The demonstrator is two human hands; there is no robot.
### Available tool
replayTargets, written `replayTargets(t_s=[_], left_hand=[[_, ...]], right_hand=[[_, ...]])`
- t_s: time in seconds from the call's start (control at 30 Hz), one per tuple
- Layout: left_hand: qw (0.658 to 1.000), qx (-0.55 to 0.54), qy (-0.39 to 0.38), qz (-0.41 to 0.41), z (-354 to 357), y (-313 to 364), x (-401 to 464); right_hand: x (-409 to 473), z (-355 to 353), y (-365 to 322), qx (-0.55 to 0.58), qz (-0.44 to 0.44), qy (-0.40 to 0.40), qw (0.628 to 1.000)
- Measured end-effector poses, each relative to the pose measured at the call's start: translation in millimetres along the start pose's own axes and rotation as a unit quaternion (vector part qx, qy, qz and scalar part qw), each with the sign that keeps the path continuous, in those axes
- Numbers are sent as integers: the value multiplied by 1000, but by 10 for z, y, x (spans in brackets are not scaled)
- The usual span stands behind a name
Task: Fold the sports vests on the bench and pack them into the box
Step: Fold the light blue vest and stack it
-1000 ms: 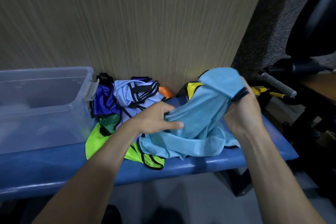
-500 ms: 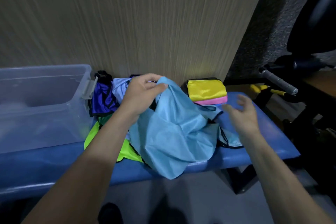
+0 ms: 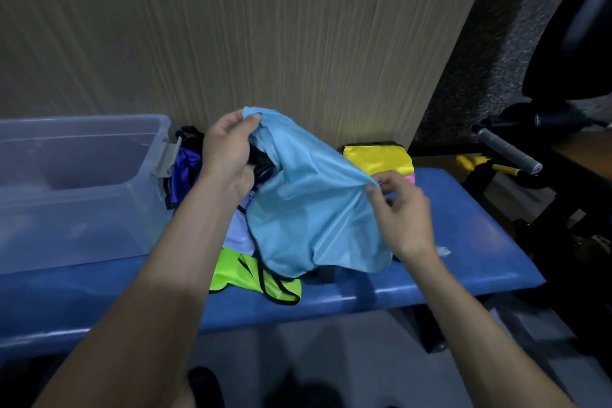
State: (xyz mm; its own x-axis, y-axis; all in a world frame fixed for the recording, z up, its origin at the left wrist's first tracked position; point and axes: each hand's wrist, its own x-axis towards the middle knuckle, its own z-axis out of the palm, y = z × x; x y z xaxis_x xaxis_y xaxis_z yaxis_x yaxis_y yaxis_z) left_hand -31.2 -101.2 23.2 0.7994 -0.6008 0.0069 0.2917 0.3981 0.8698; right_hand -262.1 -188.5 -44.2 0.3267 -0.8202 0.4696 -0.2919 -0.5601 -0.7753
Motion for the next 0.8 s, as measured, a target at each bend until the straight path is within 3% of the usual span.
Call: replayTargets(t_s=[0.1,0.17,0.2,0.27,0.33,0.4,0.5,0.6,0.7,0.8], left_hand=[[990,-5,-114,-81,-52,-51,3],[978,157,-120,-69,-135,-127,21],[955,276,-105,-24,-209,-160,23],[877,463,-107,68,-397,-190,15],[801,570,-171,64,-611,-219,18],[720,640,-260,65,-759,-282,-21],[591,727,-313,154,-798,-467,-149],[520,759,-319,227,-768,-649,-237],[503,769,-308,247,-782,-754,-239],[540,737,-317,253,-784,-763,-221]], right_hand=[[122,41,158,30,111,2,993],[83,91,284,-52,114,-29,992],[40,110,307,-92,91,-38,991],[-63,141,217,-123,-2,-59,991],[-185,198,58,-141,-103,-112,978],[-330,318,-81,-203,-154,-222,941],[-488,542,-117,-338,-155,-366,853],[-473,619,-29,-356,-103,-370,852],[-404,594,42,-357,-106,-344,862],[-257,463,7,-177,-9,-290,940]])
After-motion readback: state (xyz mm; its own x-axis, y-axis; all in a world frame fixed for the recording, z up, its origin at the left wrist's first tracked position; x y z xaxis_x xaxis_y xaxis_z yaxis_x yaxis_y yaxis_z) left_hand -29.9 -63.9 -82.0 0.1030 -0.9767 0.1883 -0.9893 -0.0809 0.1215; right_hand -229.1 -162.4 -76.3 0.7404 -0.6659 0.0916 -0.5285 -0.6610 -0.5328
